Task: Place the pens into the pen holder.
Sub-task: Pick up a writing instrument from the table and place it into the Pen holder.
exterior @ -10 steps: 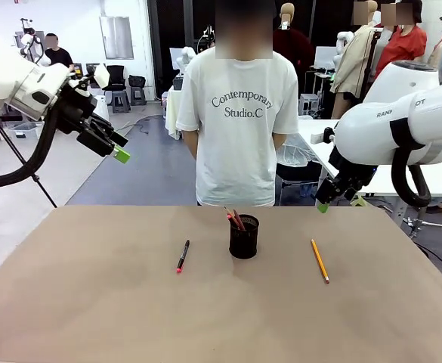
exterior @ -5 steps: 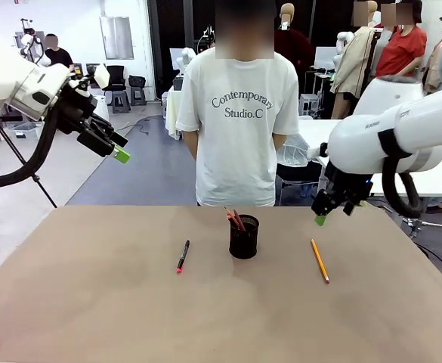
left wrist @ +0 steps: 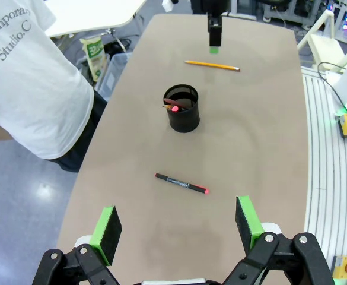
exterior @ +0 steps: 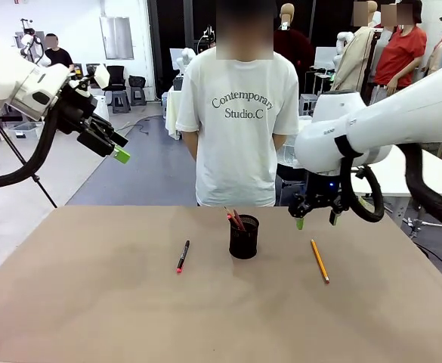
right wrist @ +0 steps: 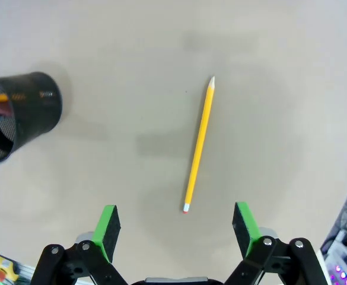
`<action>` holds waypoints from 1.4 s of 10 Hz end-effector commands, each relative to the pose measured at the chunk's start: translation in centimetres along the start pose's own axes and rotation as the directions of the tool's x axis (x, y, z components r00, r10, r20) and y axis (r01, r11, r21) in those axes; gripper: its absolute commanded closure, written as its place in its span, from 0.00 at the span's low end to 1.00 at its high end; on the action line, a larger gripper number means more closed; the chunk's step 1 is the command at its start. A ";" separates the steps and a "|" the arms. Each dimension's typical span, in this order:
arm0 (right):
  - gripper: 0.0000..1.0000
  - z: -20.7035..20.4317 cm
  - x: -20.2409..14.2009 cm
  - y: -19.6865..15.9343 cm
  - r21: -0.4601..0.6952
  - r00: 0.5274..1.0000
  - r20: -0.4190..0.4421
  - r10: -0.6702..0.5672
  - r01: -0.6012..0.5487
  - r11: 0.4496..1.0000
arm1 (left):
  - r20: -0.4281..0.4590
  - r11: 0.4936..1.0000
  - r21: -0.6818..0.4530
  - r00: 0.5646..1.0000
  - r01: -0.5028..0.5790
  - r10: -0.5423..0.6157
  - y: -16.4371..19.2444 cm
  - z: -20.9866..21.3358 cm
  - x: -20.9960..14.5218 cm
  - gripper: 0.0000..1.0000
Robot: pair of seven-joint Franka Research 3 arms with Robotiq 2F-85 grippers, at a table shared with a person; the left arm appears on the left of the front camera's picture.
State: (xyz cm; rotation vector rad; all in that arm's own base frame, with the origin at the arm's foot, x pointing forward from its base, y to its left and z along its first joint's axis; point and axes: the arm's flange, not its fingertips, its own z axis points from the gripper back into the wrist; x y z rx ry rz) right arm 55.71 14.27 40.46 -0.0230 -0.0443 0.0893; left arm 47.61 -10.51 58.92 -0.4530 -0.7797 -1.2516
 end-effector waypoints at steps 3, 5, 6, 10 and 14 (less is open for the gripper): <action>0.00 -2.2 3.4 -0.6 0.015 0.995 -0.009 -0.099 0.099 0.995 | -0.006 1.000 0.007 1.000 -0.007 0.007 -0.1 0.2 0.0 0.00; 0.00 -3.6 2.8 -1.8 0.031 0.988 -0.009 -0.156 0.156 0.987 | -0.006 1.000 0.007 1.000 -0.007 0.007 -0.1 0.2 0.0 0.00; 0.00 -4.5 2.9 -2.9 0.042 0.986 -0.004 -0.165 0.165 0.985 | -0.006 1.000 0.007 1.000 -0.007 0.007 -0.1 0.2 0.0 0.00; 0.00 -6.7 2.7 -4.3 0.069 0.989 0.037 -0.141 0.138 0.988 | -0.006 1.000 0.007 1.000 -0.007 0.007 -0.1 0.2 0.0 0.00; 0.00 -8.8 3.4 -4.8 0.040 0.990 0.036 -0.139 0.138 0.990 | -0.006 1.000 0.007 1.000 -0.007 0.007 -0.1 0.2 0.0 0.00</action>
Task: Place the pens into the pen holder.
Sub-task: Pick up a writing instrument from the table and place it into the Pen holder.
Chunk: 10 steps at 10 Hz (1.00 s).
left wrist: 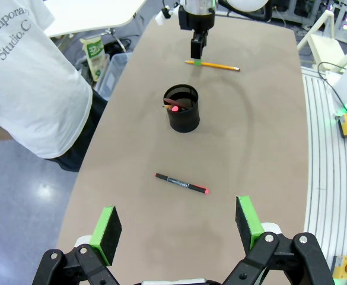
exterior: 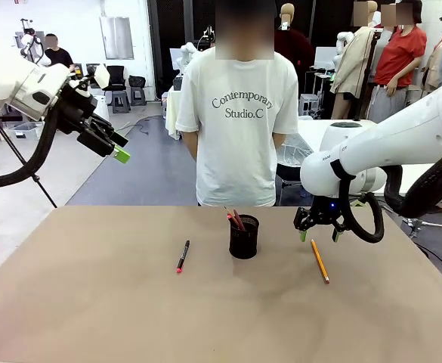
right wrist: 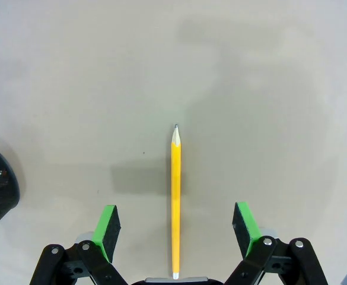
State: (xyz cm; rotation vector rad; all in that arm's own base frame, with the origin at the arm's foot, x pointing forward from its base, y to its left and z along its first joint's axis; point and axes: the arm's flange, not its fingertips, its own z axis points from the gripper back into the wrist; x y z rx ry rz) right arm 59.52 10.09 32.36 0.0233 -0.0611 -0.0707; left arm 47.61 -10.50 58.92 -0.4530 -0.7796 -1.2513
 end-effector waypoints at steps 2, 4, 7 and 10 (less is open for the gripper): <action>0.00 -1.3 0.6 -0.9 -0.007 1.000 0.018 0.007 -0.007 1.000 | -0.006 1.000 0.007 1.000 -0.006 0.006 -0.1 0.2 0.1 0.00; 0.00 -2.0 0.9 -1.0 -0.017 1.000 0.012 0.006 -0.006 1.000 | -0.006 1.000 0.007 1.000 -0.006 0.006 -0.1 0.2 0.1 0.00; 0.00 -1.9 0.3 -1.0 -0.007 1.000 -0.008 -0.016 0.015 1.000 | -0.006 1.000 0.007 1.000 -0.006 0.006 -0.1 0.2 0.1 0.00; 0.00 -2.7 0.7 -0.6 -0.025 1.000 -0.010 -0.024 0.024 0.999 | -0.006 1.000 0.007 1.000 -0.006 0.006 -0.1 0.2 0.1 0.00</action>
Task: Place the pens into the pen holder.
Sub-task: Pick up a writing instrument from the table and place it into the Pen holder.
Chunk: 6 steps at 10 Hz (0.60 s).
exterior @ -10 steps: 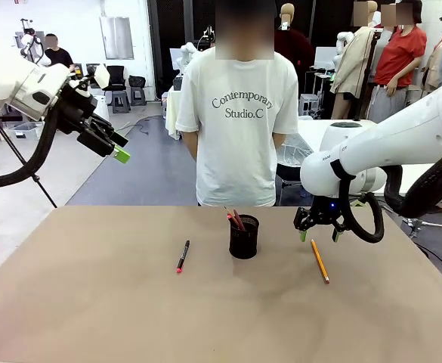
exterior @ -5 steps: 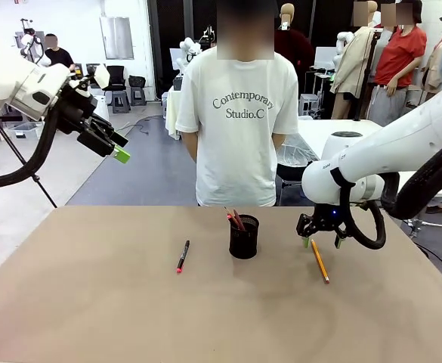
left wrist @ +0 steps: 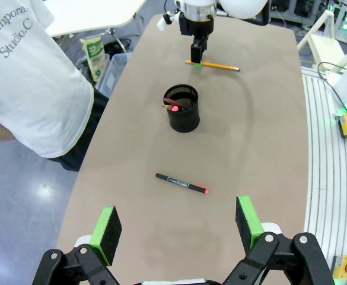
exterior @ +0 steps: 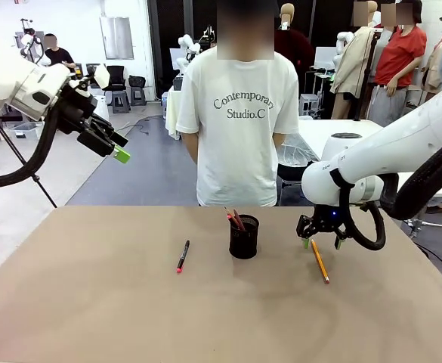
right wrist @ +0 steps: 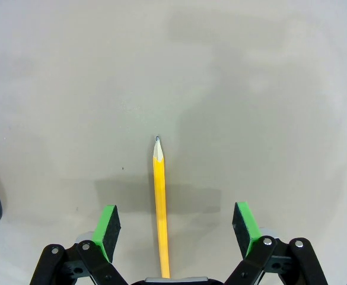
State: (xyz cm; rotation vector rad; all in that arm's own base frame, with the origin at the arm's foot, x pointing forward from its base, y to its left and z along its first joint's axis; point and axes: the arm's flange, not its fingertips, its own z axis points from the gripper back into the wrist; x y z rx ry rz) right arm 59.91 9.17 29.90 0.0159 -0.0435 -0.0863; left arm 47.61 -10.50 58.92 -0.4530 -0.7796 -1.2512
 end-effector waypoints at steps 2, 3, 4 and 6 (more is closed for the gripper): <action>0.00 -0.8 1.2 0.9 -0.037 1.000 0.001 -0.026 0.026 0.999 | -0.006 1.000 0.007 1.000 -0.006 0.006 -0.1 0.2 0.1 0.00; 0.00 -0.9 1.1 0.9 -0.036 0.999 0.003 -0.045 0.045 0.998 | -0.006 1.000 0.007 1.000 -0.006 0.006 -0.1 0.2 0.1 0.00; 0.00 -1.0 1.2 0.8 -0.043 0.999 -0.003 -0.040 0.040 0.998 | -0.006 1.000 0.007 1.000 -0.006 0.006 -0.1 0.2 0.1 0.00; 0.20 -1.0 1.4 0.8 -0.041 1.000 0.008 -0.007 0.007 0.999 | -0.006 1.000 0.007 1.000 -0.006 0.006 -0.1 0.2 0.1 0.00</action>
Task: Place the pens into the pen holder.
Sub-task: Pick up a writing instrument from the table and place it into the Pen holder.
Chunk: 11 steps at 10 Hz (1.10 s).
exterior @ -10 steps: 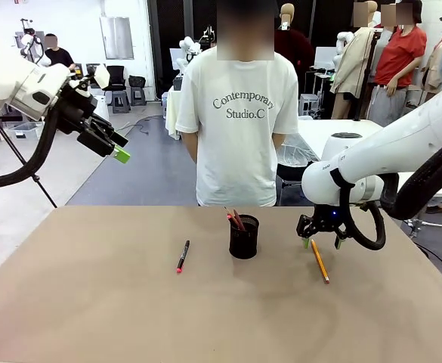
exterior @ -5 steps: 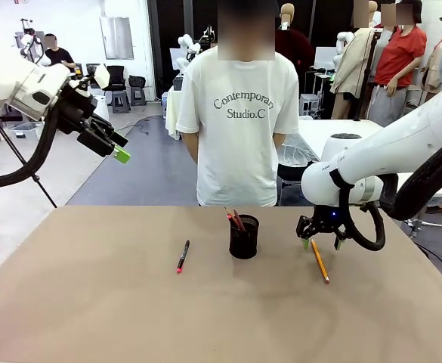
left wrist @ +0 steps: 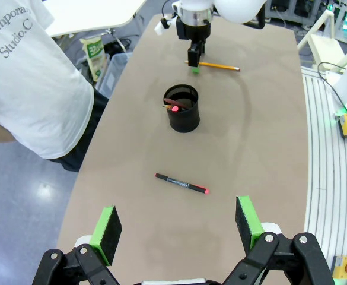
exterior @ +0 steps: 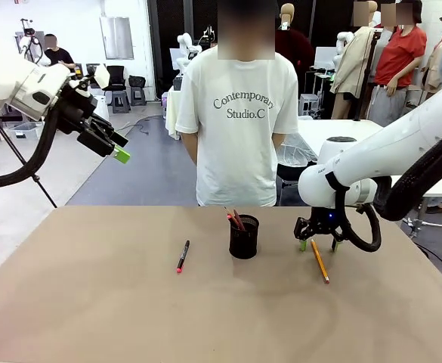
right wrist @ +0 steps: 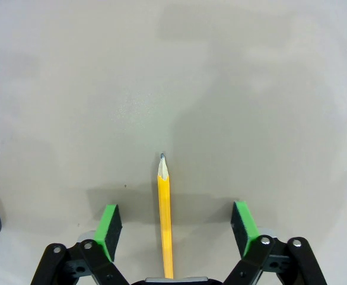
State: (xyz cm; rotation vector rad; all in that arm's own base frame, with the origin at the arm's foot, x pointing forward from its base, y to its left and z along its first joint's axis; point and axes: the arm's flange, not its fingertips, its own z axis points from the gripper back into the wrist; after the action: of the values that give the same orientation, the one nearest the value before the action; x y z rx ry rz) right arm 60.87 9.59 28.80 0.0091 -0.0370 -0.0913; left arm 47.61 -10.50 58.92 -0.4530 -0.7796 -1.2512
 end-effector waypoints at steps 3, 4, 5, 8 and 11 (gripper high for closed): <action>0.80 0.1 0.5 0.5 -0.041 1.000 0.003 0.000 0.000 0.999 | -0.006 1.000 0.007 1.000 -0.006 0.006 -0.1 0.2 0.1 0.00; 1.00 0.2 0.5 0.6 -0.043 1.000 -0.002 0.003 -0.003 0.999 | -0.006 1.000 0.007 1.000 -0.006 0.006 -0.1 0.2 0.1 0.00; 1.00 0.2 0.4 0.7 -0.046 1.000 -0.008 0.001 -0.001 0.999 | -0.006 1.000 0.007 1.000 -0.006 0.006 -0.1 0.2 0.1 0.00; 1.00 0.1 0.5 0.8 -0.053 1.000 -0.027 0.014 -0.015 0.998 | -0.006 1.000 0.007 1.000 -0.006 0.006 -0.1 0.2 0.1 0.00; 1.00 0.3 0.5 0.9 -0.047 0.999 -0.035 0.023 -0.025 0.999 | -0.006 1.000 0.007 1.000 -0.006 0.006 -0.1 0.2 0.1 0.00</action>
State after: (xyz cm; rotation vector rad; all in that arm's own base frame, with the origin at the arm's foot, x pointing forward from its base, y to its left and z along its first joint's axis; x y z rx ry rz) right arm 61.17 10.37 29.85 -0.0024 -0.0269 -0.0717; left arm 47.61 -10.50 58.92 -0.4530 -0.7796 -1.2512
